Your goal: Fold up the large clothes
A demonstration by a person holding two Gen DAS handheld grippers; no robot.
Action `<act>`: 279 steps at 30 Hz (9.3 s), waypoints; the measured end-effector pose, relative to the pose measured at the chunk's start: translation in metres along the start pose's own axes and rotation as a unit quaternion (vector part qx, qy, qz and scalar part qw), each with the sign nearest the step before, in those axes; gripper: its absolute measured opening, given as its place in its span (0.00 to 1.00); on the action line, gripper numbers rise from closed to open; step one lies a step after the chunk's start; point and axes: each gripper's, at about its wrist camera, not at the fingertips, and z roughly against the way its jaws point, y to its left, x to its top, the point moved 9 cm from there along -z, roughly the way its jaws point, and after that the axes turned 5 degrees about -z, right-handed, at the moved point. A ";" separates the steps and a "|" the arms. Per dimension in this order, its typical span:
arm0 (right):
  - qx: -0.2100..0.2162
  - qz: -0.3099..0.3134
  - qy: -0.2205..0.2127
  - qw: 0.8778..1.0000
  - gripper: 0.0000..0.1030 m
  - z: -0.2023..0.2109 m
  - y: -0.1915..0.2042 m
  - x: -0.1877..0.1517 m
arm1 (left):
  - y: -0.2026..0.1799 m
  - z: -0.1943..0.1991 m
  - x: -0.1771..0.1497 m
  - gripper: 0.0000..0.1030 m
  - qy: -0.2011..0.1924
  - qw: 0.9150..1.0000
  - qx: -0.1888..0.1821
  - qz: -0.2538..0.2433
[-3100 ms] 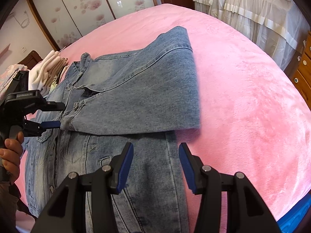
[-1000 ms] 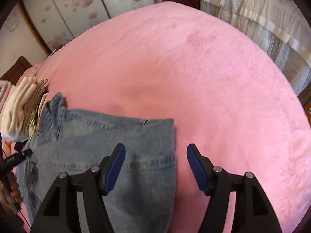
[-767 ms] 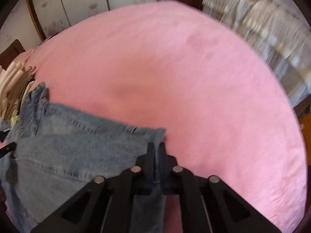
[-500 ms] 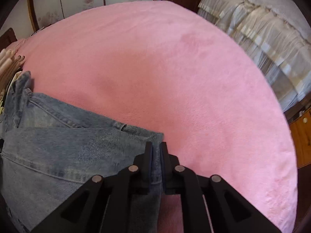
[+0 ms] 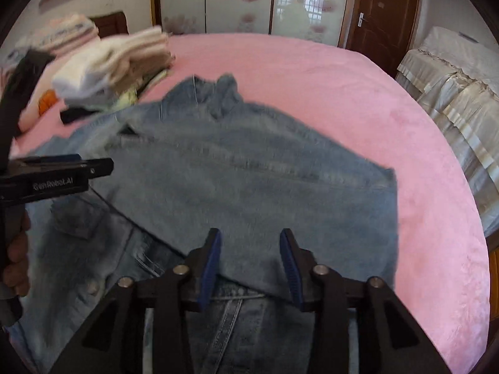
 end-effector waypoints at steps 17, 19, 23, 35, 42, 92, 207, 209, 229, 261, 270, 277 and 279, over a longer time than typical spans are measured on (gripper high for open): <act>-0.076 -0.132 0.029 0.988 0.04 0.008 -0.107 -0.031 | -0.004 0.001 -0.017 0.69 0.022 1.000 0.005 -0.001; -0.065 -0.141 0.024 0.988 0.08 0.024 -0.102 -0.031 | -0.008 0.016 -0.019 0.69 0.024 1.000 -0.002 -0.012; -0.051 -0.146 0.017 0.988 0.11 0.054 -0.089 -0.031 | -0.013 0.056 -0.022 0.70 -0.002 1.000 -0.001 -0.026; -0.021 -0.142 -0.019 0.989 0.26 0.147 -0.050 -0.025 | 0.001 0.179 -0.053 0.79 -0.055 0.998 -0.018 -0.014; 0.030 -0.161 -0.028 0.986 0.32 0.193 -0.021 -0.023 | 0.011 0.228 -0.073 0.79 -0.078 0.997 -0.022 -0.018; 0.111 0.124 0.001 0.986 0.32 0.058 0.407 0.041 | 0.541 0.024 -0.171 0.79 0.115 0.950 -0.042 0.288; 0.051 0.007 -0.098 0.994 0.08 0.028 0.058 0.143 | 0.250 0.005 -0.090 0.42 0.045 0.985 0.115 0.120; 0.032 -0.002 -0.021 0.999 0.08 -0.014 0.052 0.121 | 0.249 0.004 -0.089 0.42 0.047 0.986 0.120 0.107; 0.155 0.099 -0.263 0.947 0.04 0.178 0.148 0.216 | 0.249 0.005 -0.095 0.45 0.035 0.983 0.132 0.123; 0.166 -0.071 -0.015 0.983 0.22 -0.007 0.095 0.115 | 0.177 0.009 0.006 0.73 -0.001 0.999 0.055 0.001; 0.043 -0.003 0.012 0.999 0.22 -0.062 0.084 0.078 | 0.198 -0.053 0.000 1.00 0.031 0.996 0.081 0.022; 0.071 -0.109 0.037 0.991 0.13 -0.041 0.003 0.060 | 0.236 -0.040 -0.012 1.00 0.042 0.996 0.064 0.052; 0.082 -0.127 0.042 0.988 0.13 -0.031 -0.005 0.055 | 0.237 -0.028 -0.013 1.00 0.036 0.996 0.070 0.050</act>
